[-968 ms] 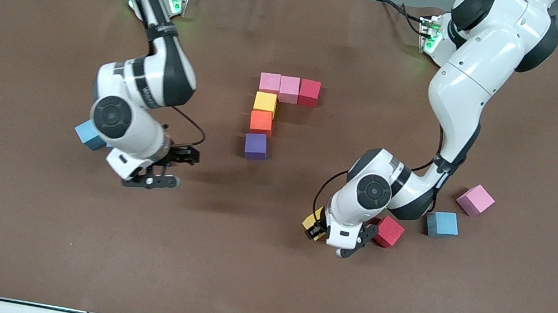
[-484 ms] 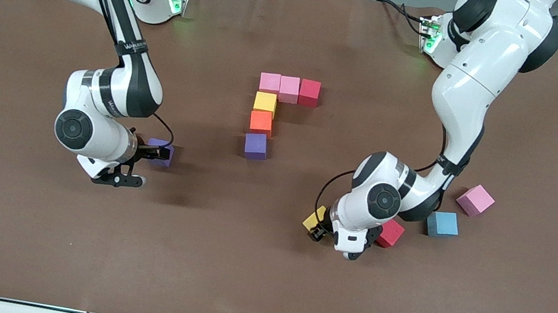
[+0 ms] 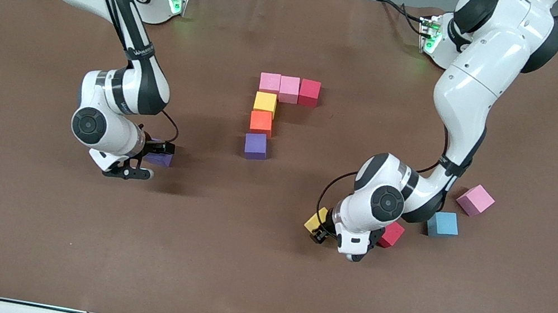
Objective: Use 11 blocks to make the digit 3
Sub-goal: 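Grasp another purple cube with the right gripper while the left gripper carries yellow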
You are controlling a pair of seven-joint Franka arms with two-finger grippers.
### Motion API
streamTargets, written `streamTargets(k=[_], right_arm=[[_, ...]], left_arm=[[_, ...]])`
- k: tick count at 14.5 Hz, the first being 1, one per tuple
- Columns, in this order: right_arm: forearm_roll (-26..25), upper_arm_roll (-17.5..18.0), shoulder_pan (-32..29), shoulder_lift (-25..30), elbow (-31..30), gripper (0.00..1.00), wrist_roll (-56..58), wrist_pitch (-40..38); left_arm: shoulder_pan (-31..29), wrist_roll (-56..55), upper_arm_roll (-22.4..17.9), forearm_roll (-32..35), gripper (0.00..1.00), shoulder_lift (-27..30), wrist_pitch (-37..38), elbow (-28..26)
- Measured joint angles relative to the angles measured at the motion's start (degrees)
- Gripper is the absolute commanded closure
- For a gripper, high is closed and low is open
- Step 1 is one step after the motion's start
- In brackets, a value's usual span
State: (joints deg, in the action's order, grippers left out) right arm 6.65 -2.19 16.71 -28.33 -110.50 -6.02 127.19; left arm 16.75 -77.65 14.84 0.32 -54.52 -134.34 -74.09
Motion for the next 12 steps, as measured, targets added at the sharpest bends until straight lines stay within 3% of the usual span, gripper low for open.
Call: streamTargets(k=[2, 3, 4, 6, 8, 12], right_arm=[[0.0, 0.09, 0.01, 0.0, -0.24, 0.0, 0.0, 1.42], [0.0, 0.1, 0.01, 0.01, -0.33, 0.06, 0.0, 2.09], [0.0, 0.11, 0.02, -0.01, -0.6, 0.15, 0.01, 2.92], [0.0, 0.13, 0.03, -0.07, -1.51, 0.47, 0.03, 4.53], [0.0, 0.16, 0.05, -0.17, -1.88, 0.62, 0.07, 4.99], [-0.02, 0.38, 0.63, -0.03, -0.61, 0.65, 0.15, 4.91]], left_arm=[[-0.01, -0.78, 0.0, -0.02, 1.0, 0.0, 0.0, 0.09], [-0.06, -1.09, 0.03, -0.06, 1.0, 0.01, -0.21, 0.17], [-0.02, -1.12, 0.11, -0.15, 1.0, 0.0, -1.1, 0.18], [0.94, -2.6, 0.58, -0.17, 1.0, 0.07, -3.95, 0.23], [3.42, -6.63, 0.7, -0.17, 1.0, 0.98, -4.39, 0.43], [6.43, -16.22, 0.47, -0.15, 0.99, 5.0, -0.97, 0.17]])
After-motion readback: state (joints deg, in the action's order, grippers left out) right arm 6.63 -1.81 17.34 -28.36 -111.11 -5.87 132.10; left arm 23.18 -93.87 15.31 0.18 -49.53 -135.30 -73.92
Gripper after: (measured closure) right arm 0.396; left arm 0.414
